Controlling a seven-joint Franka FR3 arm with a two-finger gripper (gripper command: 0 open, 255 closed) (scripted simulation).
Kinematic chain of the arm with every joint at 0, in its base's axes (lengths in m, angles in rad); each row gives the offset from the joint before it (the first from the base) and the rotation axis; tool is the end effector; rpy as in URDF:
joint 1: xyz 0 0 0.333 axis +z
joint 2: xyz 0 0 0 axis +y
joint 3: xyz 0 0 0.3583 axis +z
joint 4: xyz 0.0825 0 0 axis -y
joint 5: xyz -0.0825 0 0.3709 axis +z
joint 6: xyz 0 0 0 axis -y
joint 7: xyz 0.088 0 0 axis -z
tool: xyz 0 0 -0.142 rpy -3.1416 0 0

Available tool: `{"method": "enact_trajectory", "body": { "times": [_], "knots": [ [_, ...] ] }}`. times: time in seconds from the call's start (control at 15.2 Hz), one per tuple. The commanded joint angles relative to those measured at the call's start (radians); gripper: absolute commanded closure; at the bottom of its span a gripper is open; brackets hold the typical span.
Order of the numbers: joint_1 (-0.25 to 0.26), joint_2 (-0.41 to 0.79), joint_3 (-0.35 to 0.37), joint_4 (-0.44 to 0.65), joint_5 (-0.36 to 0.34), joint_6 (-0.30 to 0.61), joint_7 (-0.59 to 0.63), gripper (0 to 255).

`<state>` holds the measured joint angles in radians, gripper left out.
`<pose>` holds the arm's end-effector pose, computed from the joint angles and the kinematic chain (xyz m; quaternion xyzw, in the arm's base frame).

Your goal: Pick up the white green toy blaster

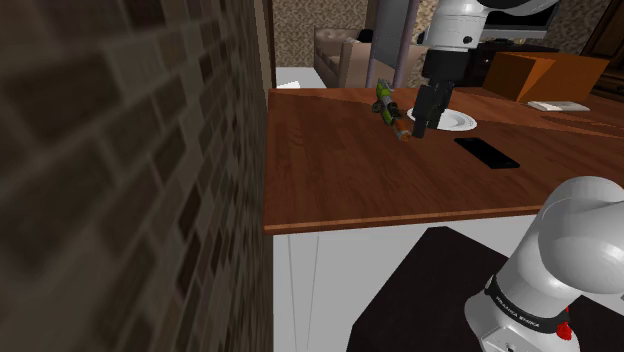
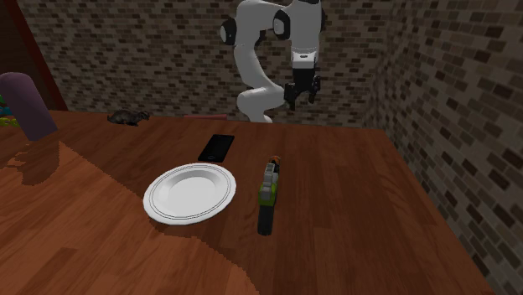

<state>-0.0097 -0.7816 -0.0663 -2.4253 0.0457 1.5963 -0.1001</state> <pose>0.2629 -0.0189 0.5546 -0.9984 -0.0211 0.0206 0.0479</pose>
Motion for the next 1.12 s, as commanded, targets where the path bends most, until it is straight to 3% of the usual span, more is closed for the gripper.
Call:
{"method": "enact_trajectory", "body": {
  "times": [0.0, 0.53, 1.06],
  "knots": [
    [0.0, 0.0, 0.0, 0.0, 0.0, 0.0, 0.0, 0],
    [-0.083, 0.239, -0.046, 0.107, -0.039, 0.178, 0.084, 0],
    [-0.155, 0.466, -0.103, 0.258, -0.061, 0.301, 0.167, 0]
  ]
}}
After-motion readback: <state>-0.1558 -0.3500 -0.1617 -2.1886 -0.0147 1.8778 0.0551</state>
